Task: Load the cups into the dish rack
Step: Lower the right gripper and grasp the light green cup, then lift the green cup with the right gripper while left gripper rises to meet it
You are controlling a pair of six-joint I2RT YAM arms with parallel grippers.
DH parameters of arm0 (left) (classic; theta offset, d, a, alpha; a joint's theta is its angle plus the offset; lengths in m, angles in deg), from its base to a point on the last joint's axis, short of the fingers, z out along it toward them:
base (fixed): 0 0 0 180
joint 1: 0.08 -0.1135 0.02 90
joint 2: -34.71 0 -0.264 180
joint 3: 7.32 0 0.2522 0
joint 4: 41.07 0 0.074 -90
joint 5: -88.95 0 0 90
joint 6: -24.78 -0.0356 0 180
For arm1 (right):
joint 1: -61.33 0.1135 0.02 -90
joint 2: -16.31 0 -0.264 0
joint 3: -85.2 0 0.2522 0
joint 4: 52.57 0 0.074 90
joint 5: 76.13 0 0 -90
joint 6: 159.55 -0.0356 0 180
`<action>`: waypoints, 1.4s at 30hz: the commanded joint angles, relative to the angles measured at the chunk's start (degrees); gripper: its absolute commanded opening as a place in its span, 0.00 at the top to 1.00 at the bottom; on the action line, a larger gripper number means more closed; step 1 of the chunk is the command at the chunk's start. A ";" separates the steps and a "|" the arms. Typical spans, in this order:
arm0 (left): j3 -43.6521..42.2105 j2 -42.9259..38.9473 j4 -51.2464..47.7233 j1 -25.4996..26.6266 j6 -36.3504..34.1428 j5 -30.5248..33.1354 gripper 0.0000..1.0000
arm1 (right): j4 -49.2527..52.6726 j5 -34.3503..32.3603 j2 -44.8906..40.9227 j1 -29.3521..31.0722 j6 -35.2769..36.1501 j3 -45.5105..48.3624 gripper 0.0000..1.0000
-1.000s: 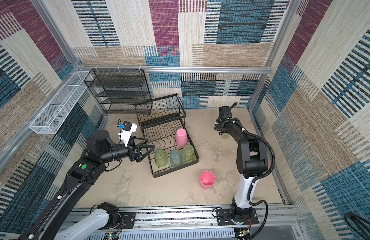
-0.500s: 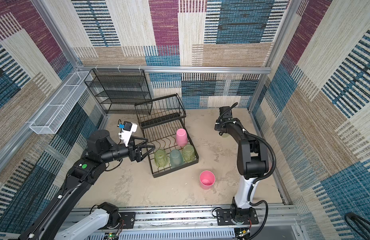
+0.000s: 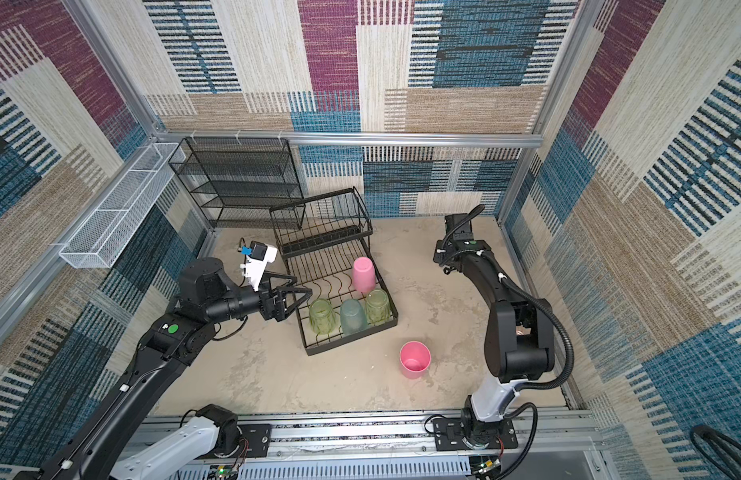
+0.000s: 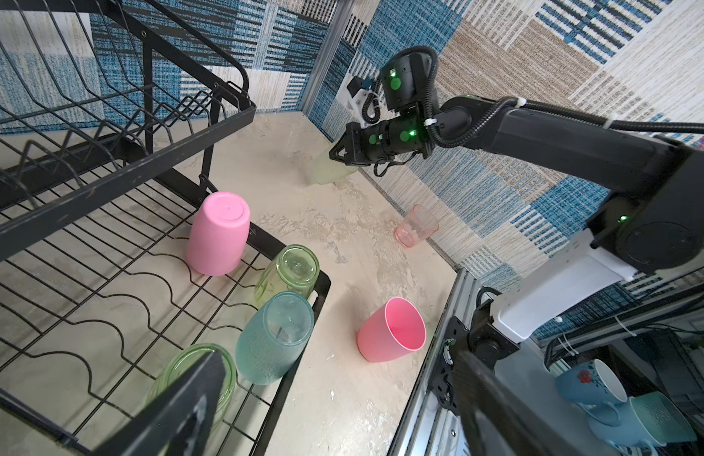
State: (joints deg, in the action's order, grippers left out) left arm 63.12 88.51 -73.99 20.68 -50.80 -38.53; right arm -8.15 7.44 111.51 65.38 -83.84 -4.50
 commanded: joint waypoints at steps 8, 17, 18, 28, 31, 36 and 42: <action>0.75 1.68 -2.10 -0.01 -1.04 3.81 0.06 | 2.62 3.54 -13.33 2.55 0.14 0.90 0.97; 0.98 2.89 -3.85 -0.01 -2.24 10.29 0.06 | 5.24 5.16 -18.62 11.71 -0.22 -8.44 0.97; 0.93 2.88 -3.96 -0.01 -2.41 10.70 0.06 | 5.43 5.83 -18.85 12.66 0.06 -9.56 0.97; 1.07 4.30 -5.18 -0.02 -3.47 15.43 0.07 | -0.27 22.84 -22.46 19.28 0.49 -13.33 0.96; 0.71 4.58 -4.67 -0.01 -3.20 16.20 0.06 | -2.64 28.76 -24.03 19.59 0.42 -11.38 0.96; 0.99 5.89 -3.57 -0.05 -0.43 15.81 0.06 | -5.50 34.92 -26.06 19.71 1.22 -6.85 0.96; 1.02 5.60 1.49 -0.01 10.72 16.30 0.06 | -12.72 43.06 -29.95 19.68 1.78 0.06 0.96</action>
State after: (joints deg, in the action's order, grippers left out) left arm 63.65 94.30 -77.07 20.68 -47.79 -23.10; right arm -13.57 44.40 83.03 85.03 -82.52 -6.05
